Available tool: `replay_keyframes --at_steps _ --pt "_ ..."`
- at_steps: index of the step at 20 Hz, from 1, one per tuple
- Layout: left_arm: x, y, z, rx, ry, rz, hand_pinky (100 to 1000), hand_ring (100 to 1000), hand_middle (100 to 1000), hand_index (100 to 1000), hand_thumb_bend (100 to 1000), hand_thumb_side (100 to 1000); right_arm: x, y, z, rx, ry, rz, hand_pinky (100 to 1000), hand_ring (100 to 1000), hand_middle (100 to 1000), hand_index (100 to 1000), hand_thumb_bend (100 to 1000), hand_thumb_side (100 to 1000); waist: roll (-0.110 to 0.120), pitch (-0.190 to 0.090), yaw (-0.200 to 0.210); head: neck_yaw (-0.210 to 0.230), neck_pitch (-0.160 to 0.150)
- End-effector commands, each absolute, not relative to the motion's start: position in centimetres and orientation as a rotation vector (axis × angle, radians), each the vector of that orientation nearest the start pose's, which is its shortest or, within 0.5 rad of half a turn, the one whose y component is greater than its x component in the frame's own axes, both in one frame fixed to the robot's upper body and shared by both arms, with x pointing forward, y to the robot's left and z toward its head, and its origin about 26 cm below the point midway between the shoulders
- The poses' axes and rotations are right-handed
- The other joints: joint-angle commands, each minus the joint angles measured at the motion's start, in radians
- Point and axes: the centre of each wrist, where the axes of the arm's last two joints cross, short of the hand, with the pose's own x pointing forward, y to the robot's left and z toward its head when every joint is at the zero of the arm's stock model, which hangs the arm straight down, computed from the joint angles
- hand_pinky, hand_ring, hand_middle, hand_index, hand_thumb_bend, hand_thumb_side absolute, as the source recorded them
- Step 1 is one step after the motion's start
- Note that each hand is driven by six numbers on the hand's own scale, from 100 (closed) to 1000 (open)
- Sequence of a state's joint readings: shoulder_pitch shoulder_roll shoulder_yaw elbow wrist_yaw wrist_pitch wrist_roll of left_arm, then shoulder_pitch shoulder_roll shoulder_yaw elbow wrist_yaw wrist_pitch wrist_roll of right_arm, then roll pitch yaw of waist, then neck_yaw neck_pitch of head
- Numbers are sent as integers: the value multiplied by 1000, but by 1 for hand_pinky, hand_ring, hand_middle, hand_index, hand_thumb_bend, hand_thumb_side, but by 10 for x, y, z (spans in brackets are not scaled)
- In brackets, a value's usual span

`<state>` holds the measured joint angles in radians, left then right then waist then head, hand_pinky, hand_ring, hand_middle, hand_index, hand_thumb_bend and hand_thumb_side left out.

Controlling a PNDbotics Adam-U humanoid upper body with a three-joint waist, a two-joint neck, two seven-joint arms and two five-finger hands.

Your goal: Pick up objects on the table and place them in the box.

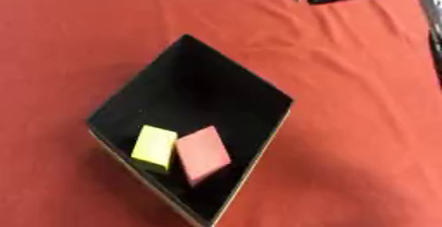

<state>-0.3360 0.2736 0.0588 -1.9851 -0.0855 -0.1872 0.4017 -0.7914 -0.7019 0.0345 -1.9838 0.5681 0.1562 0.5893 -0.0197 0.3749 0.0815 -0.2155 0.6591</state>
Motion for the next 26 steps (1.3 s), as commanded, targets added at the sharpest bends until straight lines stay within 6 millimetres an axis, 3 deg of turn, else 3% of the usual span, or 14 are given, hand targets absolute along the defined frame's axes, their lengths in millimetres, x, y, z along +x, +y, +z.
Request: replay_keyframes --at_steps 1,14,26 --pt "303 269 218 446 -2586 140 587 766 670 835 190 804 288 -274 376 -1030 -2020 1215 844 846 796 839 100 831 4 -26 3 13 4" --pt "305 268 227 449 -2646 158 591 763 672 834 194 795 277 -360 323 -962 -2174 797 829 771 706 794 100 846 -4 -19 33 19 16" --pt "305 268 229 447 -2661 164 592 762 672 834 196 792 280 -369 302 -813 -2338 586 813 738 690 788 100 841 -3 -29 32 13 14"
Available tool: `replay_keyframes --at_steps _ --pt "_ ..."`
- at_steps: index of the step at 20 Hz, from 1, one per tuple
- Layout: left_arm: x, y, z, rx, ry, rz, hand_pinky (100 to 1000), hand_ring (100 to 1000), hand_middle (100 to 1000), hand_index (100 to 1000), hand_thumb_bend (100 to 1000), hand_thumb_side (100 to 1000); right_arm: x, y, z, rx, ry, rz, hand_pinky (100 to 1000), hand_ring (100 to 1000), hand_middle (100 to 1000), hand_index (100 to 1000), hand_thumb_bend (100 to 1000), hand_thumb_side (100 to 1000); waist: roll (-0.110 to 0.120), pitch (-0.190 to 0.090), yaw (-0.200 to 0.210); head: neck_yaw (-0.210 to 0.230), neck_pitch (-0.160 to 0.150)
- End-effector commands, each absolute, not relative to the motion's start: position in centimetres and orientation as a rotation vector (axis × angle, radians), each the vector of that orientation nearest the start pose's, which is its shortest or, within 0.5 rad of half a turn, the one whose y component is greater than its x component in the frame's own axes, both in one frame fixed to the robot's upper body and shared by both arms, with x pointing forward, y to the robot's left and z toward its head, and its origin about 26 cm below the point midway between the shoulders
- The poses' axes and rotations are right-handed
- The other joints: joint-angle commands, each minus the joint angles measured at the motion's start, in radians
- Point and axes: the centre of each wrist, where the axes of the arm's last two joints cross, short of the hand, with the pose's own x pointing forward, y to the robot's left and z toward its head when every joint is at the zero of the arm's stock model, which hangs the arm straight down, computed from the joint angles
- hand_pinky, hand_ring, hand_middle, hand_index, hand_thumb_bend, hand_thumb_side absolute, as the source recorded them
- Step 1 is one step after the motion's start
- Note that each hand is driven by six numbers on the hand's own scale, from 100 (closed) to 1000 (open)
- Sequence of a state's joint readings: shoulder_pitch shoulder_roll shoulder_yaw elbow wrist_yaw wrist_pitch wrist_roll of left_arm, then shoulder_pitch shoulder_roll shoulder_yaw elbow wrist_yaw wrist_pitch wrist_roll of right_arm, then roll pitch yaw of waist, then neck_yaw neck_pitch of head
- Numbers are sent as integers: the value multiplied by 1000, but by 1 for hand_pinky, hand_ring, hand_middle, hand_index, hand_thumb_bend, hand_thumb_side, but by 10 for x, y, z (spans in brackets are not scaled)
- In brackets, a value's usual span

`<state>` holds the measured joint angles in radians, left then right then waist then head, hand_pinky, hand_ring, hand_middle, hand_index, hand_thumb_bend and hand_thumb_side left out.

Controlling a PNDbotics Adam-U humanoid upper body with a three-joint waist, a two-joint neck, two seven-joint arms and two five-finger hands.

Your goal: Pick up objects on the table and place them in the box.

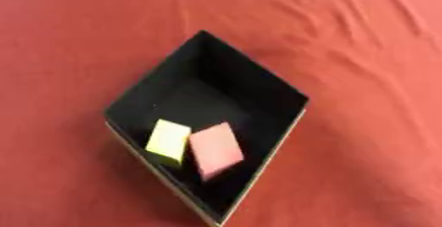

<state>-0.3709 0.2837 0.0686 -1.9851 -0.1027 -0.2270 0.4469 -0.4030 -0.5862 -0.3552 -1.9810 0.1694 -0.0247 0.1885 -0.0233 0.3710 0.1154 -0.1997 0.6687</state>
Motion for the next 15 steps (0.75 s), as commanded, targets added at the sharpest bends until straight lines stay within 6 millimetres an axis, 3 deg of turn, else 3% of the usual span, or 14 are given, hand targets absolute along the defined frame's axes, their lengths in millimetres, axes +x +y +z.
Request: replay_keyframes --at_steps 1,15 --pt "305 267 229 -592 3523 -217 592 762 672 834 196 792 281 -370 300 -800 -2350 567 813 737 689 788 100 840 1 -25 -1 -3 5" --pt "305 267 229 -584 3522 -223 592 761 672 833 198 792 292 -363 284 -809 -2439 376 813 730 678 790 100 830 -1 -32 1 -1 12"
